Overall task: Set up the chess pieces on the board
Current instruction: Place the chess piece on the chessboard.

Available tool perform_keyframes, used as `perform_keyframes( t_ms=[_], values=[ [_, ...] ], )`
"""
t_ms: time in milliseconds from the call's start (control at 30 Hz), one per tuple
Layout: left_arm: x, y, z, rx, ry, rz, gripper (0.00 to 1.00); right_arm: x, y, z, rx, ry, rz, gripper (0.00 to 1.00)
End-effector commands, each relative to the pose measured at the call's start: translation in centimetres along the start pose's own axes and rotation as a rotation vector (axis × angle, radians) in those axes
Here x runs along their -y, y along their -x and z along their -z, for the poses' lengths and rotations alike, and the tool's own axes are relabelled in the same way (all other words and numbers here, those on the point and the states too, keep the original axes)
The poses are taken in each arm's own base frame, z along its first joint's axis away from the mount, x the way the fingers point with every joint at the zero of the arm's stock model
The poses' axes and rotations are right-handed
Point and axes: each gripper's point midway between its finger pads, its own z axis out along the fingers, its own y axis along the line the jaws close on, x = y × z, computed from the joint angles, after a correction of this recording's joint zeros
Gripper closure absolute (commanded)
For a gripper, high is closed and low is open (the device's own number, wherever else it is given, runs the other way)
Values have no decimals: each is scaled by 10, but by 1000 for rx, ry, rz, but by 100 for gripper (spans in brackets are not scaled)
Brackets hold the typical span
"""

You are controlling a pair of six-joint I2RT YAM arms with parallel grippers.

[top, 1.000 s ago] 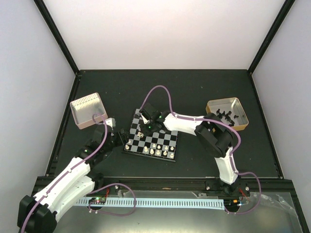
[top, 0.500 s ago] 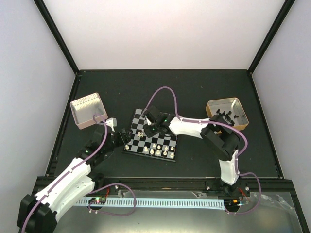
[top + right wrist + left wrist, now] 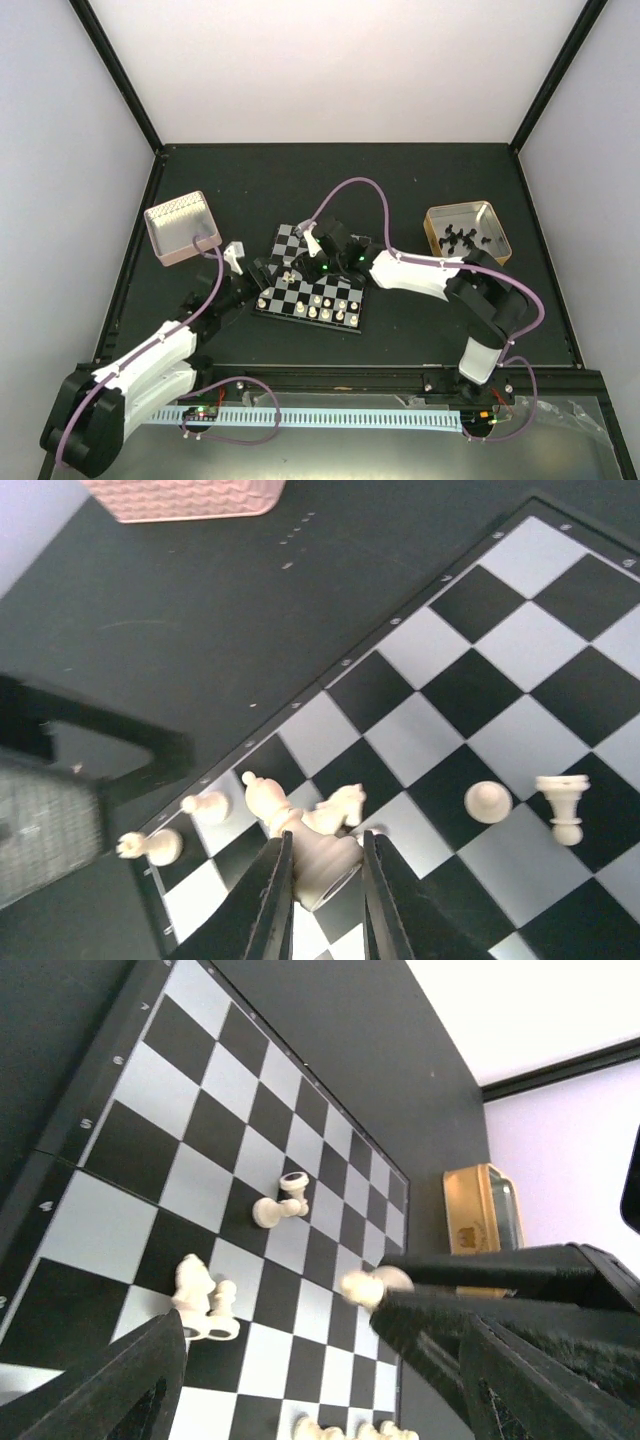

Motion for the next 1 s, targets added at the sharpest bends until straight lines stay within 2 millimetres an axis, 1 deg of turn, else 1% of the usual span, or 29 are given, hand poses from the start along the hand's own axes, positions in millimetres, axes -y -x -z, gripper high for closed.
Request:
perform_keyframes(
  t_ms=[0, 133, 267, 433, 733, 800, 900, 967],
  values=[
    [35, 9, -2, 8, -182, 37, 26, -33, 15, 18, 67, 161, 3, 84],
    [43, 6, -2, -15, -235, 37, 37, -46, 17, 28, 75, 237, -12, 84],
    [50, 7, 0, -21, -266, 26, 49, -54, 19, 34, 80, 280, -27, 84],
    [52, 7, 2, -22, -276, 20, 63, -58, 21, 37, 83, 298, -40, 84],
    [53, 8, 4, -17, -273, 9, 91, -58, 20, 36, 81, 304, -64, 82],
    [53, 8, 4, -20, -267, 5, 95, -57, 19, 36, 76, 300, -66, 77],
    [48, 8, 3, -23, -227, -15, 98, -54, 16, 37, 75, 285, -66, 63],
    [41, 9, 2, -25, -171, -46, 98, -49, 15, 39, 85, 257, -64, 57]
  ],
)
